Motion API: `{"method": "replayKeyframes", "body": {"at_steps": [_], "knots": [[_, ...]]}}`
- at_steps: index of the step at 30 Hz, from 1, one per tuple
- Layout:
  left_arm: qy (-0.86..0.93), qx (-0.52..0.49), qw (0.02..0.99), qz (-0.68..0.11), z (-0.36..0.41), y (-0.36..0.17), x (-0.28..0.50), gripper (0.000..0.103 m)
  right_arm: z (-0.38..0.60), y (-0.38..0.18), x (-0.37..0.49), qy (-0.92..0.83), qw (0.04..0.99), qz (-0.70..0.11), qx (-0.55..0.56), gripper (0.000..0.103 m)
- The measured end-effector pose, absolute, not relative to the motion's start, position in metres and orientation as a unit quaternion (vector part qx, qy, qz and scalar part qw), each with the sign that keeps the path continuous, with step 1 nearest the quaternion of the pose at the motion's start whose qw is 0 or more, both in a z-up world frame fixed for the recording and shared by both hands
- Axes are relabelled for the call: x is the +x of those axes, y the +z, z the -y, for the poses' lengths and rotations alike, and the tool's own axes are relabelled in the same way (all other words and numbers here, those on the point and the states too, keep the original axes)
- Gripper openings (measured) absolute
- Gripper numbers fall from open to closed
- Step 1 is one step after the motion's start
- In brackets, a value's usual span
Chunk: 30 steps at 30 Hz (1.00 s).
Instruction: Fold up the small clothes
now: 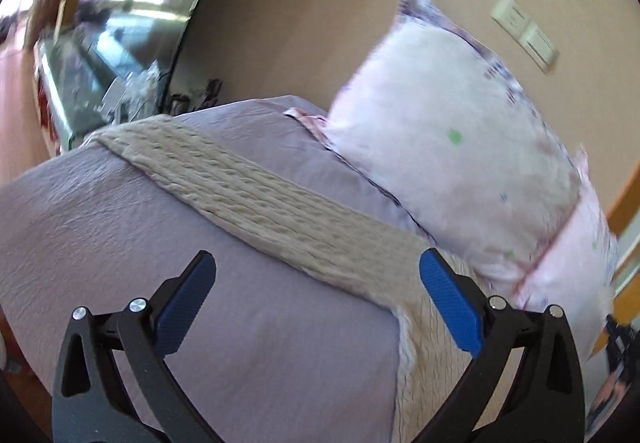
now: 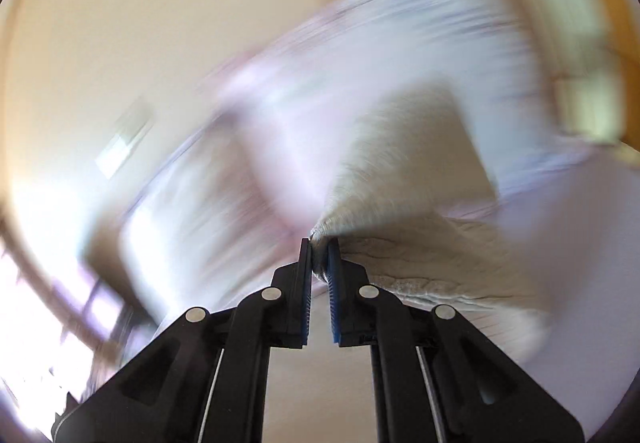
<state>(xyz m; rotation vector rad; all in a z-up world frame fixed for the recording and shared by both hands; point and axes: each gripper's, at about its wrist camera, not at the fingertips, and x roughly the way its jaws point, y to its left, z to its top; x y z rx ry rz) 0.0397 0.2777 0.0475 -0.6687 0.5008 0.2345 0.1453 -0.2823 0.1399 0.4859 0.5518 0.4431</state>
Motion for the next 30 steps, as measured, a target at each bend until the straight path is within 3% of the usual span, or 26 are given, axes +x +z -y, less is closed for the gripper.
{"method": "replayKeyframes", "body": {"at_steps": [2, 4, 6, 7, 12, 13, 17, 21, 23, 26, 30], "knots": [[0.128, -0.363, 0.890, -0.245, -0.300, 0.041, 0.041, 0.101, 0.225, 0.132, 0.151, 0.288, 0.880, -0.312, 0.213, 0.018], [0.139, -0.401, 0.872, -0.245, -0.316, 0.034, 0.042, 0.100, 0.192, 0.131, 0.143, 0.324, 0.869, -0.314, 0.200, 0.048], [0.149, -0.436, 0.854, -0.243, -0.334, 0.027, 0.038, 0.097, 0.196, 0.137, 0.132, 0.313, 0.886, -0.285, 0.190, 0.072], [0.154, -0.452, 0.845, -0.242, -0.344, 0.024, 0.038, 0.096, 0.205, 0.140, 0.126, 0.304, 0.892, -0.277, 0.188, 0.078], [0.181, -0.506, 0.810, -0.236, -0.391, 0.009, 0.046, 0.084, 0.255, 0.131, 0.097, 0.258, 0.905, -0.272, 0.203, 0.080], [0.188, -0.515, 0.802, -0.238, -0.399, 0.005, 0.048, 0.076, 0.265, 0.126, 0.090, 0.251, 0.906, -0.272, 0.206, 0.081], [0.214, -0.536, 0.786, -0.220, -0.429, -0.001, 0.047, 0.060, 0.300, 0.111, 0.086, 0.216, 0.910, -0.268, 0.233, 0.081], [0.227, -0.559, 0.768, -0.217, -0.447, -0.009, 0.048, 0.035, 0.315, 0.108, 0.071, 0.204, 0.913, -0.256, 0.245, 0.083], [0.236, -0.557, 0.762, -0.230, -0.452, -0.011, 0.052, 0.012, 0.322, 0.104, 0.066, 0.200, 0.913, -0.254, 0.249, 0.083], [0.223, -0.536, 0.783, -0.225, -0.440, 0.002, 0.057, 0.007, 0.334, 0.097, 0.058, 0.189, 0.914, -0.255, 0.251, 0.083], [0.091, -0.447, 0.863, -0.215, -0.356, 0.070, 0.091, 0.007, 0.361, 0.087, 0.043, 0.162, 0.920, -0.246, 0.260, 0.083]]}}
